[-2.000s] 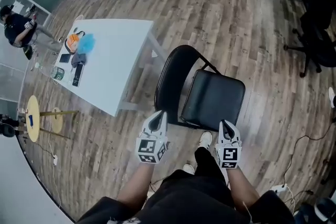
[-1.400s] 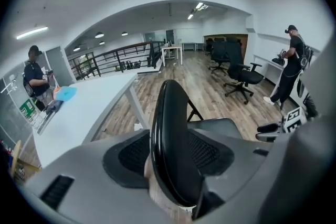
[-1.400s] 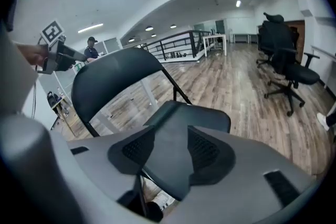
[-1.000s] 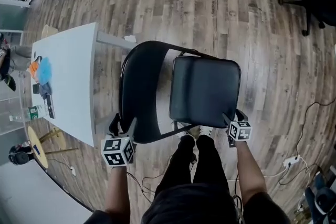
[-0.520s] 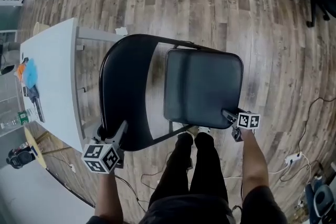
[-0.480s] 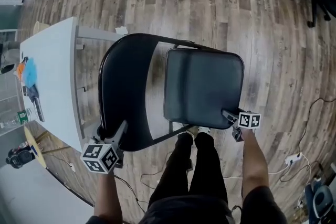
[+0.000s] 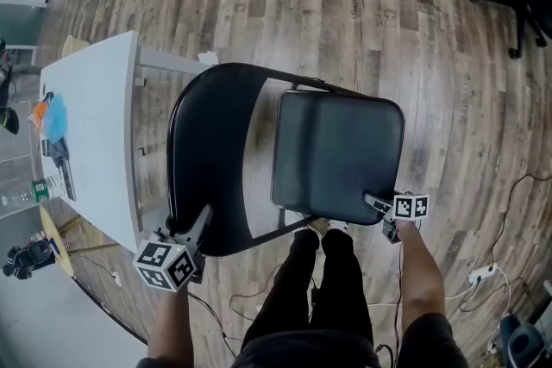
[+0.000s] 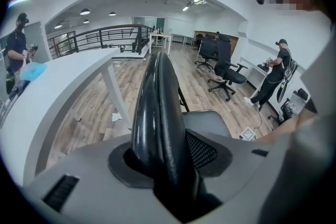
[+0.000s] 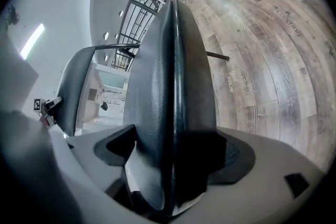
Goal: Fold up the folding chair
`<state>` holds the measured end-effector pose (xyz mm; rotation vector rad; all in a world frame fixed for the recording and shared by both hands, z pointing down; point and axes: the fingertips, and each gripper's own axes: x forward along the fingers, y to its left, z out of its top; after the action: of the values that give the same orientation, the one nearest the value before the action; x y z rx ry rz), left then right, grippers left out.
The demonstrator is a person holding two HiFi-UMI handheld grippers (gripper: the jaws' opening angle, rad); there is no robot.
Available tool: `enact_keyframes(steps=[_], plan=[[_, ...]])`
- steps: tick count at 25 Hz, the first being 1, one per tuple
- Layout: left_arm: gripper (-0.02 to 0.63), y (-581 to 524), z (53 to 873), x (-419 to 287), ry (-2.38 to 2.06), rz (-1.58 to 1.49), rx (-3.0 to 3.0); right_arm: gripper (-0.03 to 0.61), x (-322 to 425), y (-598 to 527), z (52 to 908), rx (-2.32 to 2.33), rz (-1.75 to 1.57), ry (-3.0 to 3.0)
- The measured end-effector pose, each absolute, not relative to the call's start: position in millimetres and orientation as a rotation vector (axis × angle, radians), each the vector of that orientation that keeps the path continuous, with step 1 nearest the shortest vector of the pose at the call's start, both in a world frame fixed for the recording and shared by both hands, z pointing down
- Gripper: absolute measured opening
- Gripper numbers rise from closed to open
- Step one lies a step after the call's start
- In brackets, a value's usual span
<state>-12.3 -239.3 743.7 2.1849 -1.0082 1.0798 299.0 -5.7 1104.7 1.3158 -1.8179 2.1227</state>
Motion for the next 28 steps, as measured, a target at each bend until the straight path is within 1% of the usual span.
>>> enact_keyframes(steps=[4,8,10,17,22,28], plan=[[0.176,-243.7,724.4,-15.7,-1.017,1.072,2.193,0.417,286.2,-15.6,1073.3,1.32,2.113,-1.855],[0.158,-240.2,690.9,-17.3,-1.017,1.044,2.189,0.411,262.4,-19.7,1022.8,1.279,2.119,-1.886],[0.136,-236.8,674.3,-18.8,-0.995,1.019,2.185,0.411,246.1,-21.4,995.6,1.265,2.127,-1.905],[0.106,-248.3,623.2,-30.1,-1.012,0.961,2.216,0.411,195.0,-68.8,905.7,1.241,2.09,-2.042],[0.103,-248.2,583.7,-42.8,-1.023,0.914,2.234,0.411,148.4,-90.8,837.1,1.299,2.11,-2.123],[0.084,-258.0,547.7,-66.7,-0.982,0.841,2.263,0.411,71.5,-132.4,767.6,1.249,2.051,-2.269]])
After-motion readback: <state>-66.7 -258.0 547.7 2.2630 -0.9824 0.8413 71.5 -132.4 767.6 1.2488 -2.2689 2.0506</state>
